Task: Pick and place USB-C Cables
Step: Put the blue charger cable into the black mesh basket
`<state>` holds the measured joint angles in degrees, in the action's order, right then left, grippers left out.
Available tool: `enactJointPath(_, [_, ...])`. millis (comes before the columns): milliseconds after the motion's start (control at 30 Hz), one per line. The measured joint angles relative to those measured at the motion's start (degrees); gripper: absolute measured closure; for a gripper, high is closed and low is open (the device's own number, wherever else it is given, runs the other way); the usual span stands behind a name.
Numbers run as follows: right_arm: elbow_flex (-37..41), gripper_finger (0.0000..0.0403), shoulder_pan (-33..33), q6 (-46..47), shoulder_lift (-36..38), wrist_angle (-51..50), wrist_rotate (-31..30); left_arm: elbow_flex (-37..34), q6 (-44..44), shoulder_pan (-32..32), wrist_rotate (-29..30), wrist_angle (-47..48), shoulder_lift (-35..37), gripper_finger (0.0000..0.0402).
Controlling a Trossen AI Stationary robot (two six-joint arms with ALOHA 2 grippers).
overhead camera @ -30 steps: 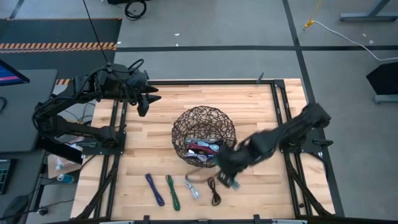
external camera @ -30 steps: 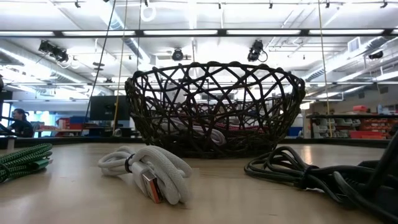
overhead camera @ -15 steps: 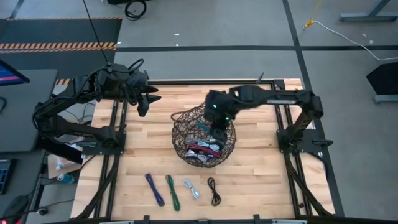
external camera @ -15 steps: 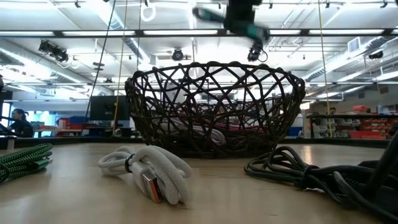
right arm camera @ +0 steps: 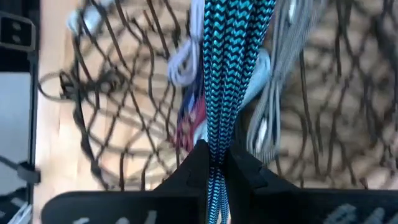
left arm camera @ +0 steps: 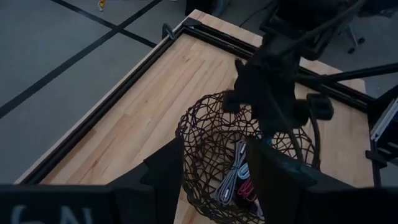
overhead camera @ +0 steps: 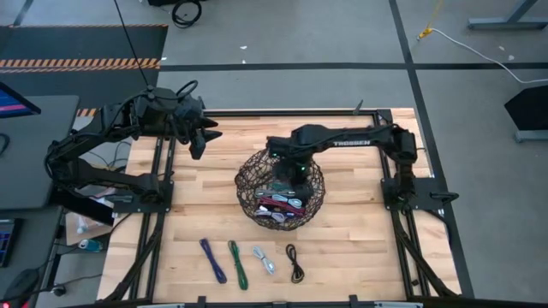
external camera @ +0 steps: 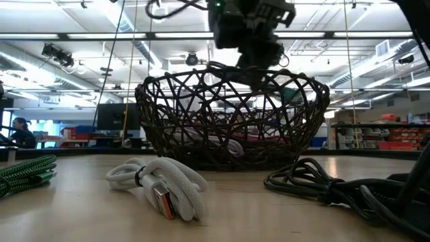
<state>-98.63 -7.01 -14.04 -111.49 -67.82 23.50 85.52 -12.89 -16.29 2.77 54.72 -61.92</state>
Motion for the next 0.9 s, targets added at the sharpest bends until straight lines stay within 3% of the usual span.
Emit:
enactJointPath(267, [-0.02, 0.0374, 0.66, -0.70, 0.01, 9.56, 0.71, 0.00, -0.02, 0.01, 0.65, -0.02, 0.01, 0.0221])
enactJointPath(900, [4.52, 0.0367, 3.72, 0.92, -0.05, 12.39, -4.75, 0.00, -1.06, 0.00, 0.70, 0.02, 0.01, 0.0221])
